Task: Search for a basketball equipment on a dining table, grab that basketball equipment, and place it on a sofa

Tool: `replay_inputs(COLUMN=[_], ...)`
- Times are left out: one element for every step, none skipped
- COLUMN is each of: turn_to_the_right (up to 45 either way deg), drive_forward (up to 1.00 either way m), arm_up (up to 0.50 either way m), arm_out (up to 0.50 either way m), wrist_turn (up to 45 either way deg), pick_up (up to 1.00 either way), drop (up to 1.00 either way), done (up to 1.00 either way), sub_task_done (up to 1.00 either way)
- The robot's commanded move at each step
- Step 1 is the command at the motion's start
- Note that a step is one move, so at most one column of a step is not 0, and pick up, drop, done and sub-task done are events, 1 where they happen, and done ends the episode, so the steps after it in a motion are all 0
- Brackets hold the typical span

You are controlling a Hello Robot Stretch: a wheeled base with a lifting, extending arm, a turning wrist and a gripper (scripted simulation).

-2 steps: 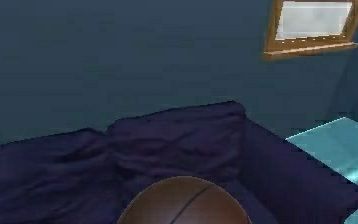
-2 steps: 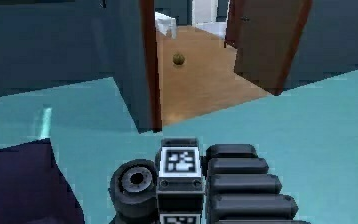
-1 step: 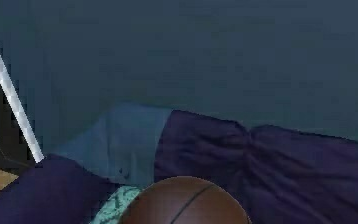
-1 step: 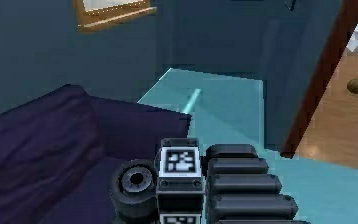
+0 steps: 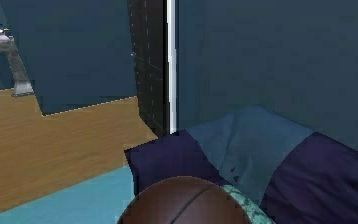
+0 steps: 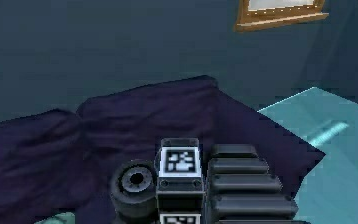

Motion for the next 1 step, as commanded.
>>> replay_inputs(turn_to_the_right=[0.0], drive_forward=[0.0], arm_up=[0.0], arm_out=[0.26], wrist_turn=[0.0], pick_up=[0.0], drop=[0.0], done=[0.0], sub_task_done=[0.0])
